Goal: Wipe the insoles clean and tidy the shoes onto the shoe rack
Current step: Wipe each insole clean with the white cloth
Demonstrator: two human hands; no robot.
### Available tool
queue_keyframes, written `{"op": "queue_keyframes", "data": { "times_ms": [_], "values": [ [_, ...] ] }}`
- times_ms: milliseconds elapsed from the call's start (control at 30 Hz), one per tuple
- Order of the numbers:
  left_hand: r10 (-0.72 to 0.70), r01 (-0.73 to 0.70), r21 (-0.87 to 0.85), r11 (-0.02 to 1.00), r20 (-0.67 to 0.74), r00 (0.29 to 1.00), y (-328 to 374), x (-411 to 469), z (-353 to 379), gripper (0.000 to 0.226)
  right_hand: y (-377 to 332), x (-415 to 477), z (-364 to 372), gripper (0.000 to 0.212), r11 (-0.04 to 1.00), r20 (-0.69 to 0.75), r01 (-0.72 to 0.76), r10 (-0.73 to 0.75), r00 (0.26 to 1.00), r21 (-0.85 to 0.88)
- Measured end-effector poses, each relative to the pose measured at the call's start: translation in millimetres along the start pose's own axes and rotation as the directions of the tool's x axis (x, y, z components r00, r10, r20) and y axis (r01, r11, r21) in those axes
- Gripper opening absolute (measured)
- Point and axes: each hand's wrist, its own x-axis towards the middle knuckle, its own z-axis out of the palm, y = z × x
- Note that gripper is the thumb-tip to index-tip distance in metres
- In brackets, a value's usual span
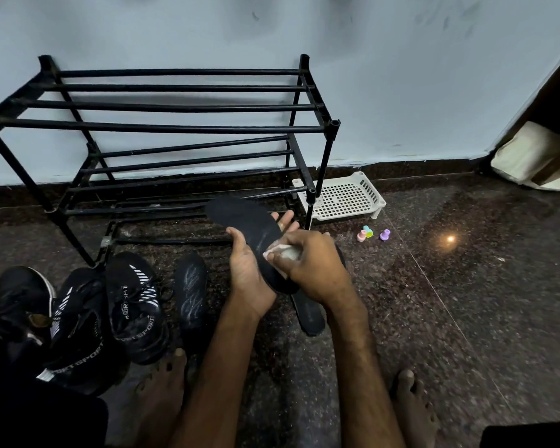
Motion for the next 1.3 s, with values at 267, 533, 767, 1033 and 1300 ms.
{"op": "queue_keyframes", "data": {
  "times_ms": [267,533,767,1033,1300],
  "values": [
    [-0.025,0.026,0.044,0.999,-0.013,1.0,-0.9,2.4,-4.5,0.093,-8.5,-2.2,-0.9,0.01,0.993,0.084,0.054,-0.062,0.995,0.103],
    [-0.015,0.013,0.066,0.998,0.024,1.0,-3.9,-1.7,-1.8,0.089,-6.9,0.0,3.7,0.009,0.991,-0.048,0.078,-0.073,0.996,0.108],
    [-0.065,0.059,0.058,0.997,0.105,0.992,-11.4,-0.8,-0.5,0.084,6.1,12.6,4.6,0.012,0.993,-0.338,-0.028,-0.013,0.941,-0.116],
    [-0.059,0.055,0.034,0.998,0.124,0.991,-5.5,-3.6,-4.8,0.075,10.3,9.3,-4.8,0.009,0.996,-0.116,0.086,-0.089,0.989,-0.028],
    [-0.09,0.087,0.032,0.996,0.134,0.987,-5.6,-3.2,-8.8,0.07,2.9,5.8,-4.7,0.008,0.991,-0.027,0.12,-0.119,0.993,0.05]
  ]
}}
